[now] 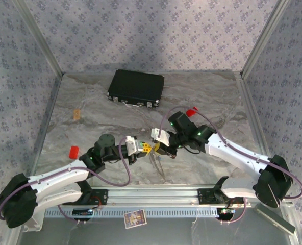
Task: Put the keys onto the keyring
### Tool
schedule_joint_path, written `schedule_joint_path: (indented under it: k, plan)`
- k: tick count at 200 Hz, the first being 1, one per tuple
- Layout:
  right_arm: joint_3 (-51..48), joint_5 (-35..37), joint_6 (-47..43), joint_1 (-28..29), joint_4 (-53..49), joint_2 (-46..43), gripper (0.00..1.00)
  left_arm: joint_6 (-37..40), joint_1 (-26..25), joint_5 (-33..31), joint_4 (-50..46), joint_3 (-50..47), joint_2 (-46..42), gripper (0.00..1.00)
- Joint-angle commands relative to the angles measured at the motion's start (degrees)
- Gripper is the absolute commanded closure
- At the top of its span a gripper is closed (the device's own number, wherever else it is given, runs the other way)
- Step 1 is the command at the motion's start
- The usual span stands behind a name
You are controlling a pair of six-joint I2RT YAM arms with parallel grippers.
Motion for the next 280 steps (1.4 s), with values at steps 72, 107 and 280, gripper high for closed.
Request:
schedule_joint_path:
  k: [72, 107, 280]
  plan:
    - [4.1, -4.7, -2.2, -0.4, -5.3, 1.4, 1.00, 4.2, 0.1, 1.3, -4.2, 3.4, -1.1, 1.00]
    - [5.0, -5.9, -2.4, -1.2, -8.5, 4.5, 1.00, 4.2, 0.0, 1.3, -3.4, 3.0, -2.1, 1.00]
    - [8.3, -7.8, -3.6, -1.8, -10.3, 3.0, 1.00, 9.4, 0.0, -1.6, -14.1, 5.6, -0.7, 1.00]
